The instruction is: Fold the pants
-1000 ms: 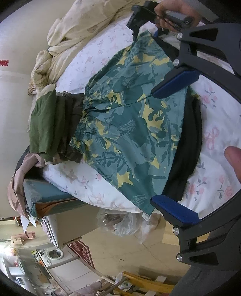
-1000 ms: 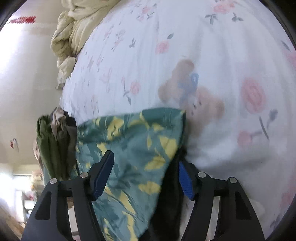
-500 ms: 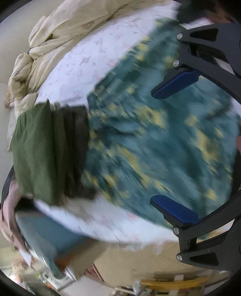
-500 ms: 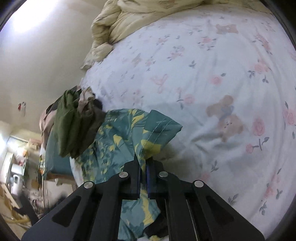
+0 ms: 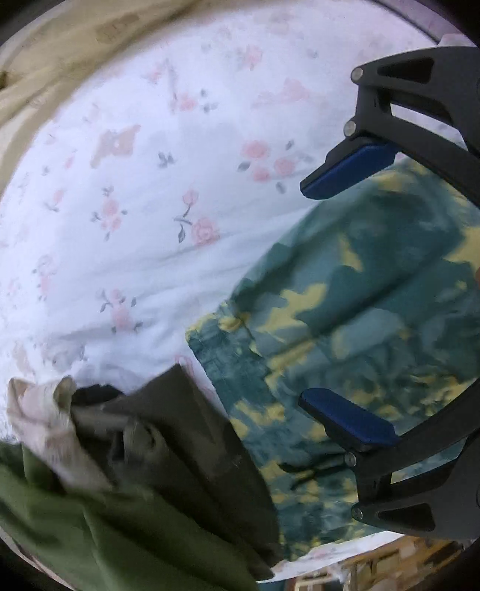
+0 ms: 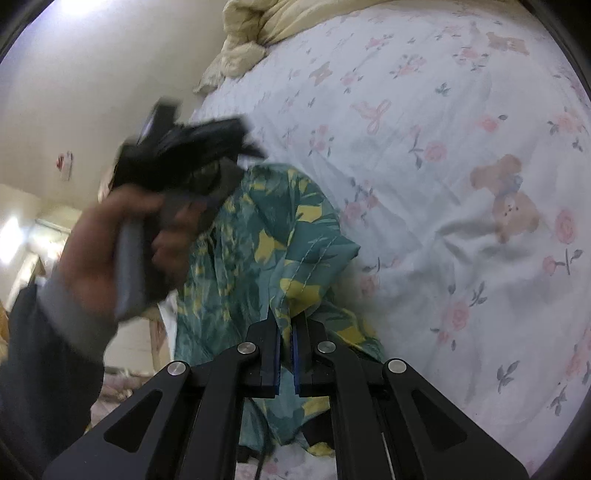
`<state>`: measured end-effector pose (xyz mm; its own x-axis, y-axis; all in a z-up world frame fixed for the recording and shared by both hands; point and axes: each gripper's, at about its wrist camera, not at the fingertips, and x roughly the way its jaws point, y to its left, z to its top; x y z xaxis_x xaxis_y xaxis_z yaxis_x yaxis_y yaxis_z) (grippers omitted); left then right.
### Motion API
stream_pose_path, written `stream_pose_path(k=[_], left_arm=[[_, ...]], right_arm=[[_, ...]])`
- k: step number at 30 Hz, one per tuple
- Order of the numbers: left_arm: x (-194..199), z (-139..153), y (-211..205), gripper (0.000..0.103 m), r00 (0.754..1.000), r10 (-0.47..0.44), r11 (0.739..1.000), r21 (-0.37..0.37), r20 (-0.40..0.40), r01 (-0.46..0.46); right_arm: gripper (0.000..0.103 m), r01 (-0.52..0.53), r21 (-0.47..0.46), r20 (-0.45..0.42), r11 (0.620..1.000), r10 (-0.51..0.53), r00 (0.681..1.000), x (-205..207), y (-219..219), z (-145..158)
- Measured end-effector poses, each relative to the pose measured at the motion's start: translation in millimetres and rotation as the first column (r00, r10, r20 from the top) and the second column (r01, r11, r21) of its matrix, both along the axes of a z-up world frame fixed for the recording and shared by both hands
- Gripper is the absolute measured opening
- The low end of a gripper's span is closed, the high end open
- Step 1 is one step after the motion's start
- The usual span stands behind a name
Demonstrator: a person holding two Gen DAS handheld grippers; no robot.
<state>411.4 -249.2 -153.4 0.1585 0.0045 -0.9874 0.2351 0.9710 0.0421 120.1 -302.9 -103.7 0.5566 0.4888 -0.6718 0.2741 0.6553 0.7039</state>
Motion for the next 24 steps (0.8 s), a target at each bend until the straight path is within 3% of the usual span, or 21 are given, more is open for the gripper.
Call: stream_pose_path(k=[1, 5, 7, 9, 14, 17, 21, 24], left_arm=[[2, -5, -2, 0.099, 1.0, -0.003, 1.0, 0.002, -0.01, 0.003], [7, -26, -6, 0.077, 0.997, -0.058, 0.996, 0.071, -0.041, 0.06], [6, -27, -2, 0.052, 0.996, -0.077, 0.993, 0.087, -0.042, 0.08], [3, -24, 5, 0.01, 0.995, -0.096, 0.99, 0.101, -0.037, 0.099], [-2, 7, 42, 0.003, 0.991, -0.133, 0.991, 0.034, -0.005, 0.133], [-5, 38, 69, 0.003, 0.987, -0.16, 0.987, -0.026, 0.019, 0.16], [-13, 84, 113, 0.003, 0.982, -0.173, 0.98, -0.083, 0.073, 0.179], [-18, 110, 158, 0.003, 0.982, -0.155, 0.981, -0.099, 0.108, 0.166]], right_arm=[[0.004, -0.032, -0.008, -0.011, 0.999, 0.032, 0.999, 2, 7, -2], [0.004, -0.169, -0.015, -0.051, 0.985, 0.168, 0.984, 8, 36, -11], [0.004, -0.253, -0.025, -0.061, 0.967, 0.251, 0.966, 12, 56, -12], [0.004, -0.314, -0.043, -0.06, 0.949, 0.311, 0.948, 12, 71, -11], [0.004, -0.363, -0.064, 0.006, 0.93, 0.364, 0.931, 4, 87, 4], [0.004, -0.377, -0.083, 0.102, 0.923, 0.384, 0.918, -1, 91, 25], [0.004, -0.431, -0.12, 0.225, 0.894, 0.448, 0.865, -10, 109, 56], [0.004, -0.483, -0.089, 0.274, 0.871, 0.487, 0.829, -7, 132, 72]])
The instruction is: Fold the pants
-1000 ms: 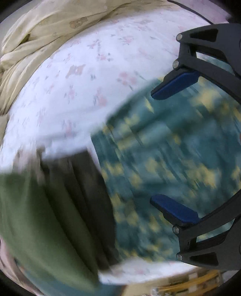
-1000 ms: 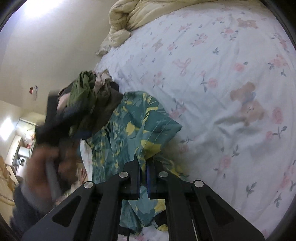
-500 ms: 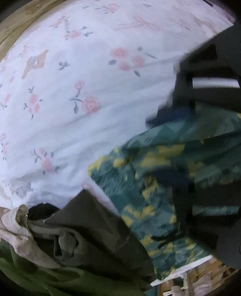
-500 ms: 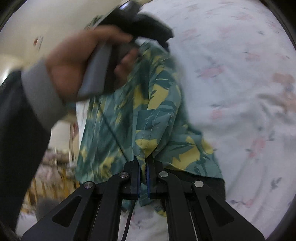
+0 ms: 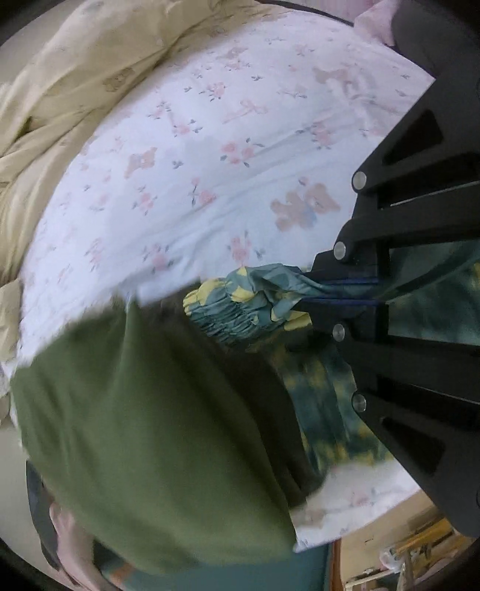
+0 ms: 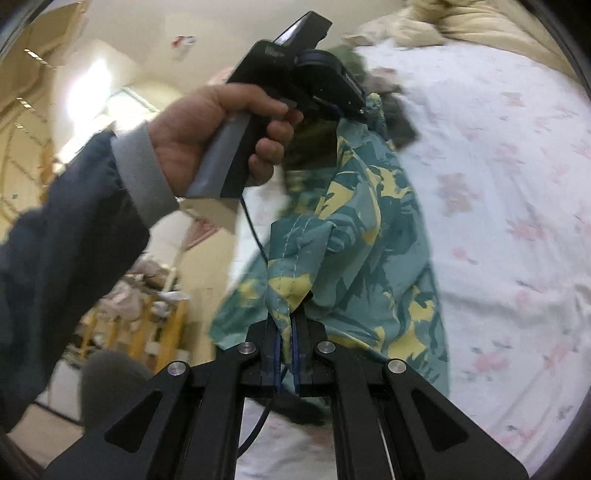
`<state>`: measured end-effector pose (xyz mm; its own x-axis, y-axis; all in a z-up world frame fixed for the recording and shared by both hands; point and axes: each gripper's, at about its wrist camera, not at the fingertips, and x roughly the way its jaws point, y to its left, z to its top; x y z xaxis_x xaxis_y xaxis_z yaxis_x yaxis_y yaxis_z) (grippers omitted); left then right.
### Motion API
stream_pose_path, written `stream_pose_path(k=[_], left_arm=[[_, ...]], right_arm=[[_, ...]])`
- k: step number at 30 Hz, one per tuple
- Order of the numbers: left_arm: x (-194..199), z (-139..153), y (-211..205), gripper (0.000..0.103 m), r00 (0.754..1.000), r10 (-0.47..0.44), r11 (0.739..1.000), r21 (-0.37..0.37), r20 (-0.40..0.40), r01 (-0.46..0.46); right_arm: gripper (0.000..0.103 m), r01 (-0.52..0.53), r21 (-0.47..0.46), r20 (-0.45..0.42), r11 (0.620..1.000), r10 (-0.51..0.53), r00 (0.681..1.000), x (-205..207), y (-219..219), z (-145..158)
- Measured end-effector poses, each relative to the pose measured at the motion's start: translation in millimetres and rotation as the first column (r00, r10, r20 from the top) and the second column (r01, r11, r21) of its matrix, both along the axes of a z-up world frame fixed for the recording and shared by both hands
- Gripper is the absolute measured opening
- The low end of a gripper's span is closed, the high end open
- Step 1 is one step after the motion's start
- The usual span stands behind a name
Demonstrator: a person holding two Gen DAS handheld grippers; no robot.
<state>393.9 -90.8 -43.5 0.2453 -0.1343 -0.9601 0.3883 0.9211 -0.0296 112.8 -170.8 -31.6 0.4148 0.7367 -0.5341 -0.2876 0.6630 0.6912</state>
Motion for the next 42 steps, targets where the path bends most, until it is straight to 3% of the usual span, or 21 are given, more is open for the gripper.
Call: stream_pose_path(k=[4, 10, 15, 17, 19, 21, 24, 28, 32, 35, 39, 42], left_arm=[[-1, -7, 53, 0.003, 0.998, 0.059, 0.998, 0.016, 0.004, -0.059], [3, -58, 109, 0.004, 0.992, 0.125, 0.991, 0.058, -0.027, -0.124], [10, -76, 135, 0.004, 0.988, 0.15, 0.988, 0.05, -0.03, -0.149], [12, -83, 137, 0.007, 0.992, 0.121, 0.99, 0.071, -0.03, -0.119], [14, -91, 144, 0.014, 0.992, 0.12, 0.989, 0.086, -0.035, -0.117], [14, -93, 152, 0.044, 0.989, 0.147, 0.984, 0.105, -0.031, -0.143], [-2, -71, 182, 0.068, 0.984, 0.178, 0.984, 0.029, 0.016, -0.178], [-37, -42, 232, 0.069, 0.975, 0.221, 0.975, -0.004, 0.037, -0.221], [-92, -14, 291, 0.07, 0.947, 0.32, 0.946, -0.068, 0.035, -0.318], [-135, -3, 325, 0.071, 0.917, 0.4, 0.911, -0.109, 0.002, -0.397], [-173, -3, 335, 0.075, 0.88, 0.468, 0.864, -0.17, -0.078, -0.474], [-187, -21, 318, 0.075, 0.867, 0.482, 0.851, -0.167, -0.129, -0.498]], right_arm=[[0.004, -0.107, -0.033, 0.022, 0.994, 0.108, 0.994, 4, 51, 7], [0.004, -0.216, -0.083, -0.031, 0.973, 0.214, 0.976, 26, 128, -15], [0.004, -0.259, -0.141, -0.058, 0.955, 0.253, 0.966, 41, 159, -31], [0.004, -0.249, -0.136, -0.081, 0.959, 0.24, 0.967, 42, 162, -37], [0.004, -0.243, -0.144, -0.11, 0.959, 0.228, 0.967, 47, 169, -44], [0.004, -0.249, -0.178, -0.124, 0.952, 0.23, 0.965, 47, 173, -48], [0.004, -0.262, -0.215, -0.132, 0.941, 0.237, 0.962, 56, 173, -54], [0.005, -0.291, -0.266, -0.116, 0.919, 0.269, 0.956, 60, 185, -58], [0.009, -0.351, -0.319, -0.079, 0.88, 0.345, 0.935, 44, 214, -51], [0.02, -0.443, -0.314, -0.063, 0.84, 0.447, 0.892, 26, 240, -54], [0.041, -0.587, -0.2, -0.122, 0.785, 0.574, 0.81, -5, 262, -63], [0.053, -0.607, -0.182, -0.106, 0.774, 0.598, 0.794, -25, 245, -56]])
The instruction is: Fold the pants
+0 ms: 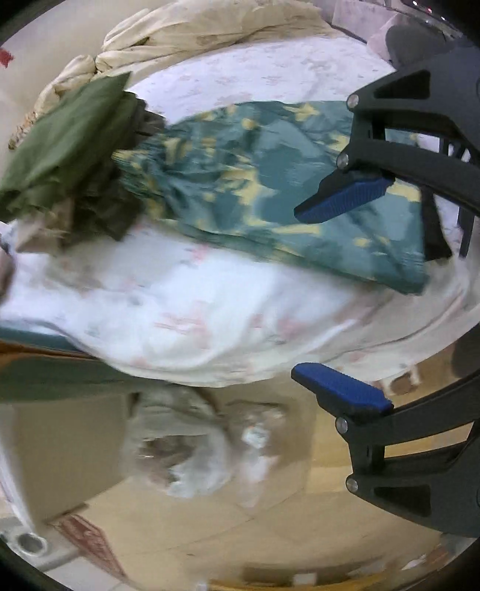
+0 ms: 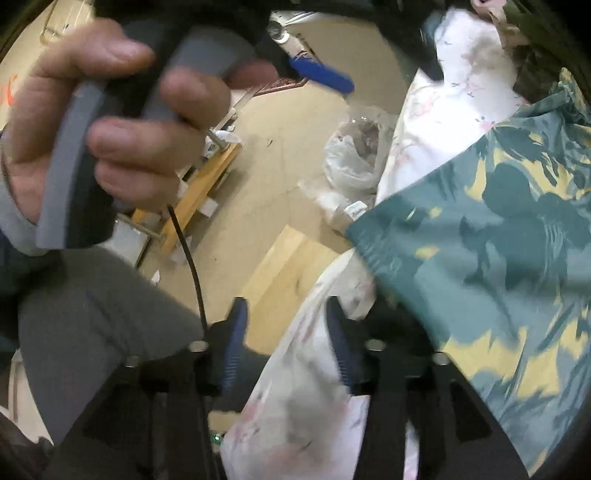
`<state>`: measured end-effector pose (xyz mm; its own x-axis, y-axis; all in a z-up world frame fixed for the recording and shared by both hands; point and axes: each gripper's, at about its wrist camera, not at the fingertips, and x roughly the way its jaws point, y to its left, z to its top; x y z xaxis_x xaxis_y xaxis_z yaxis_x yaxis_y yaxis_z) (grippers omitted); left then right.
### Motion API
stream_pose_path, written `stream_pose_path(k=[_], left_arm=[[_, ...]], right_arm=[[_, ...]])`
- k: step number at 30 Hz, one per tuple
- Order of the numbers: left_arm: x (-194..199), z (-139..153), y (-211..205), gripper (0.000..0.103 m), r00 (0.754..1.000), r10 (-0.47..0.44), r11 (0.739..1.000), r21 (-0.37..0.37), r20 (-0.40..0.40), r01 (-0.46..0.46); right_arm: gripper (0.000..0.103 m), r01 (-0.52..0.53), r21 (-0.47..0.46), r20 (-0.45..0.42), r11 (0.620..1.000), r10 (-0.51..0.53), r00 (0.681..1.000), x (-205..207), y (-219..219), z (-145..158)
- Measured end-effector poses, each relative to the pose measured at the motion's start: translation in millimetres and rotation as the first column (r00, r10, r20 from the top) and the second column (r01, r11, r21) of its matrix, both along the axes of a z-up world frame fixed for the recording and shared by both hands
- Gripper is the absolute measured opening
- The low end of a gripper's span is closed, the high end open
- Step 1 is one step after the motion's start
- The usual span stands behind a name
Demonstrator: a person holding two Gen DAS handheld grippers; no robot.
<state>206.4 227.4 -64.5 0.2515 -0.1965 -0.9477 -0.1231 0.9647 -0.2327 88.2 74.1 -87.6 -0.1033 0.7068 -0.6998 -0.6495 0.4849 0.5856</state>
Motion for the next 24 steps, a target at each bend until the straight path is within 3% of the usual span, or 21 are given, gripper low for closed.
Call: stream_pose_path(k=[4, 8, 11, 14, 16, 18, 20, 22, 24], left_arm=[[-19, -25, -10, 0.075, 0.998, -0.001, 0.999, -0.049, -0.059, -0.002], [-32, -49, -29, 0.075, 0.99, -0.019, 0.993, -0.119, -0.14, 0.002], [-38, -50, -44, 0.073, 0.99, -0.033, 0.995, -0.102, -0.135, 0.019], [-45, -48, -61, 0.068, 0.99, -0.057, 0.994, -0.099, -0.131, 0.044], [-51, -44, -75, 0.067, 0.99, -0.091, 0.995, -0.048, -0.105, 0.087], [-55, -41, -89, 0.052, 0.987, -0.138, 0.99, -0.009, -0.08, 0.138], [-59, -39, -105, 0.052, 0.979, -0.192, 0.98, 0.035, -0.069, 0.195], [-62, -46, -109, 0.052, 0.978, -0.186, 0.981, 0.028, -0.099, 0.19], [-61, -55, -108, 0.052, 0.977, -0.17, 0.985, 0.013, -0.131, 0.173]], right_arm=[[0.055, 0.091, 0.04, -0.008, 0.995, -0.09, 0.996, -6, -56, 17], [0.077, 0.315, 0.067, -0.035, 0.947, -0.313, 0.949, 20, -141, 26], [0.082, 0.5, 0.038, -0.072, 0.865, -0.497, 0.865, 39, -207, 16], [0.082, 0.655, -0.053, -0.134, 0.753, -0.656, 0.743, 57, -268, -14], [0.082, 0.684, -0.081, -0.201, 0.725, -0.684, 0.702, 57, -283, -35], [0.082, 0.685, -0.111, -0.288, 0.72, -0.683, 0.672, 57, -286, -61], [0.082, 0.676, -0.117, -0.379, 0.728, -0.662, 0.647, 55, -279, -85], [0.08, 0.631, -0.093, -0.448, 0.77, -0.598, 0.665, 53, -263, -98], [0.08, 0.585, -0.066, -0.429, 0.808, -0.552, 0.715, 50, -248, -95]])
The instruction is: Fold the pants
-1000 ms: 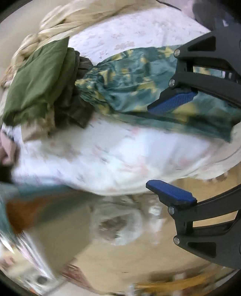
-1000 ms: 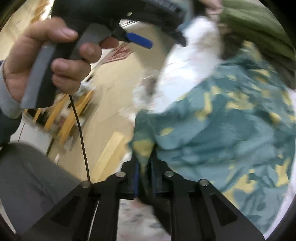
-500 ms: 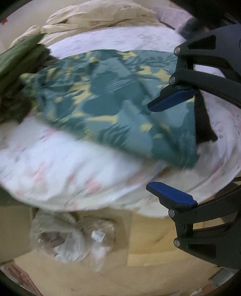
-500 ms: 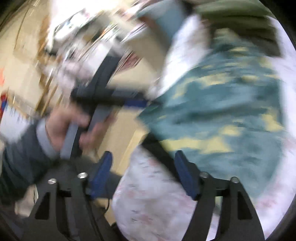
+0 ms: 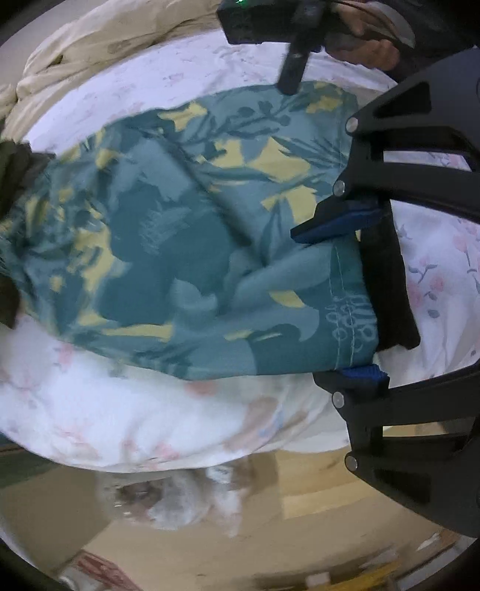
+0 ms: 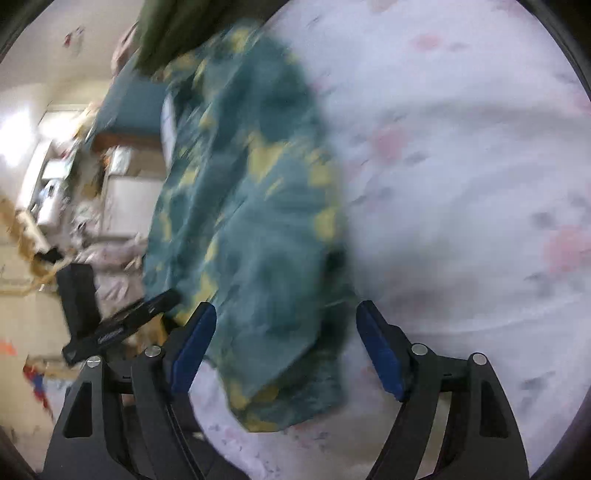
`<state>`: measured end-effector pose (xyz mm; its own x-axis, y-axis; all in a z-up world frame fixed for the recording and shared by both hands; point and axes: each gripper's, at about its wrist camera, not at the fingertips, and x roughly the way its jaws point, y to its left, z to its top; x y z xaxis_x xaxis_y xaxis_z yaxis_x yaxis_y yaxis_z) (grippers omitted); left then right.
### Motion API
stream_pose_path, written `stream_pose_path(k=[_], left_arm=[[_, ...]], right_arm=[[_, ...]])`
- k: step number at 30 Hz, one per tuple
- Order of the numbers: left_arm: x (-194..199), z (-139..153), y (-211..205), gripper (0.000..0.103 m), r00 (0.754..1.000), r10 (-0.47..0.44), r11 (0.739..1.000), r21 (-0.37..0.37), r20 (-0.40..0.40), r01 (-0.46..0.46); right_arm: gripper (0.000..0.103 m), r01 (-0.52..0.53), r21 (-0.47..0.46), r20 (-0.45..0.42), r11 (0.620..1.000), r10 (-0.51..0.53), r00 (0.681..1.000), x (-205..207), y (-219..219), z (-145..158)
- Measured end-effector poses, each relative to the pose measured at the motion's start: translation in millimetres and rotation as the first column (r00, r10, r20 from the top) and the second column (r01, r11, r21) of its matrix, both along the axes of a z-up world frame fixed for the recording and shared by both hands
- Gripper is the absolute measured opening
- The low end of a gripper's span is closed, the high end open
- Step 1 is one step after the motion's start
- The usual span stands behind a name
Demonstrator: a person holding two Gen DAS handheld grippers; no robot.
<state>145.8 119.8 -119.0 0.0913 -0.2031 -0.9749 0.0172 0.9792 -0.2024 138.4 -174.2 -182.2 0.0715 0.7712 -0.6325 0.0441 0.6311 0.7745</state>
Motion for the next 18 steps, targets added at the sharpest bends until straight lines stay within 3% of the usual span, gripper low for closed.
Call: stream_pose_path(k=[2, 3, 4, 5, 6, 9, 14, 18], left_arm=[[4, -8, 5, 0.049, 0.999, 0.033, 0.999, -0.018, -0.013, -0.034], [5, -10, 7, 0.02, 0.999, 0.047, 0.999, -0.022, -0.013, -0.047], [4, -10, 9, 0.004, 0.999, 0.054, 0.998, -0.03, -0.002, -0.054], [3, -8, 9, 0.005, 0.999, 0.037, 0.997, -0.074, 0.006, -0.037], [2, -5, 7, 0.005, 1.0, 0.012, 0.997, -0.075, 0.011, -0.012], [-8, 19, -5, 0.005, 0.995, -0.048, 0.998, -0.032, 0.085, 0.051], [-35, 60, 6, 0.005, 0.988, 0.034, 0.983, -0.183, 0.15, -0.006], [-61, 105, 13, 0.005, 0.972, 0.107, 0.939, -0.342, 0.21, -0.03]], right_arm=[[0.08, -0.012, -0.017, 0.031, 1.0, 0.012, 0.999, -1, 10, 3], [0.08, 0.007, -0.013, 0.027, 1.0, -0.007, 1.0, -3, 12, 0], [0.078, 0.028, -0.012, 0.025, 1.0, -0.028, 0.999, -3, 13, -3], [0.057, 0.037, -0.019, 0.031, 0.999, -0.037, 0.999, -4, 14, -1], [0.005, 0.016, -0.022, 0.031, 1.0, -0.015, 0.999, -5, 17, 0], [0.005, -0.005, -0.055, 0.073, 0.998, 0.009, 0.997, -12, 21, 13], [0.005, 0.031, 0.001, 0.181, 1.0, -0.031, 0.983, -21, -1, 68], [0.005, 0.059, 0.085, 0.268, 0.995, -0.08, 0.96, -40, -34, 125]])
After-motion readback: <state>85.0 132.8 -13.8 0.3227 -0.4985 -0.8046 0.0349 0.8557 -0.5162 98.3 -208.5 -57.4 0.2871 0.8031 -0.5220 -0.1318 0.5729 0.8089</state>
